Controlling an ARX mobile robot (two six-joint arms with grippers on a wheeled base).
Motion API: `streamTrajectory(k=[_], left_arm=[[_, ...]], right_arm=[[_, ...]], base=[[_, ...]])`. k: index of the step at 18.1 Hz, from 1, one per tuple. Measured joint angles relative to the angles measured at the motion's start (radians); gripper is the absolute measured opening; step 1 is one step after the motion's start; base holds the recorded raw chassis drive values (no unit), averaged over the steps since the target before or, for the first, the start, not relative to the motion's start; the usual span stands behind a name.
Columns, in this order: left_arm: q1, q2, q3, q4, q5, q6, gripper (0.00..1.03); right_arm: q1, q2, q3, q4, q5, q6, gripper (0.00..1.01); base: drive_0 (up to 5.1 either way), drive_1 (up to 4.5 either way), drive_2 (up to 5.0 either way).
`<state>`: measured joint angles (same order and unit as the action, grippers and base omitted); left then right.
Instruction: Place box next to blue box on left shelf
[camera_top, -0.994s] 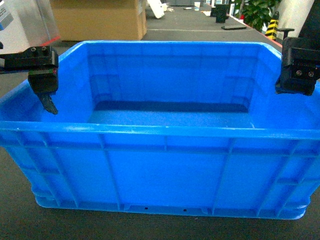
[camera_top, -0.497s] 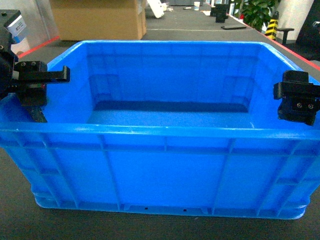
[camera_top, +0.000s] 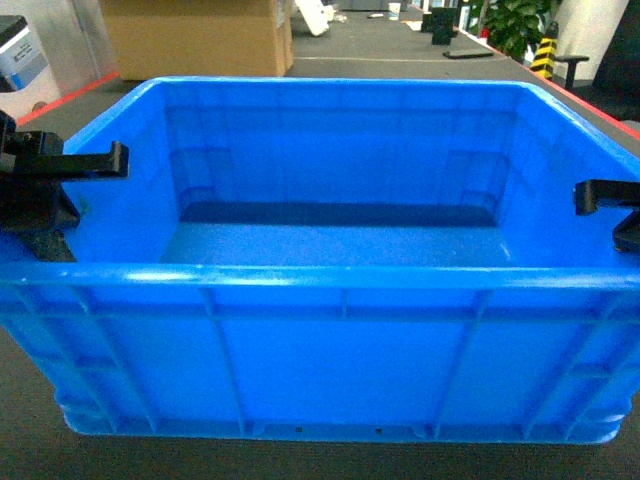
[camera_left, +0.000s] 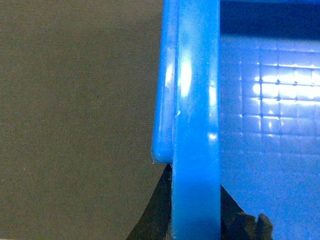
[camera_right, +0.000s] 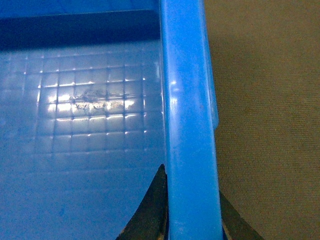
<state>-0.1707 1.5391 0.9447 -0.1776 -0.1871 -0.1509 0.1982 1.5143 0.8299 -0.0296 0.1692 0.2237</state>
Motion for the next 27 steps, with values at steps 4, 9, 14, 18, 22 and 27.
streamTrajectory(k=[4, 9, 14, 18, 22, 27], left_arm=[[-0.054, -0.212, -0.183, 0.1, -0.072, -0.005, 0.09], [-0.089, -0.415, -0.332, 0.045, -0.111, -0.056, 0.09], [-0.189, -0.652, -0.414, -0.058, -0.21, -0.081, 0.09], [-0.291, -0.757, -0.414, -0.168, -0.312, -0.097, 0.09], [-0.353, -0.845, -0.426, -0.153, -0.383, -0.105, 0.09], [-0.356, -0.837, -0.426, -0.164, -0.382, -0.109, 0.09]], right_arm=[[0.045, -0.178, -0.11, 0.038, 0.055, -0.028, 0.1], [0.095, -0.376, -0.231, -0.019, 0.104, -0.042, 0.1], [0.143, -0.608, -0.341, -0.103, 0.153, -0.026, 0.1], [0.155, -0.714, -0.413, -0.146, 0.153, 0.014, 0.1], [0.189, -0.811, -0.448, -0.099, 0.224, -0.008, 0.1], [0.189, -0.803, -0.451, -0.107, 0.23, -0.013, 0.1]], base=[[0.0, 0.0, 0.0], [0.0, 0.0, 0.0], [0.0, 0.0, 0.0], [0.0, 0.0, 0.0], [0.0, 0.0, 0.0], [0.0, 0.0, 0.0]])
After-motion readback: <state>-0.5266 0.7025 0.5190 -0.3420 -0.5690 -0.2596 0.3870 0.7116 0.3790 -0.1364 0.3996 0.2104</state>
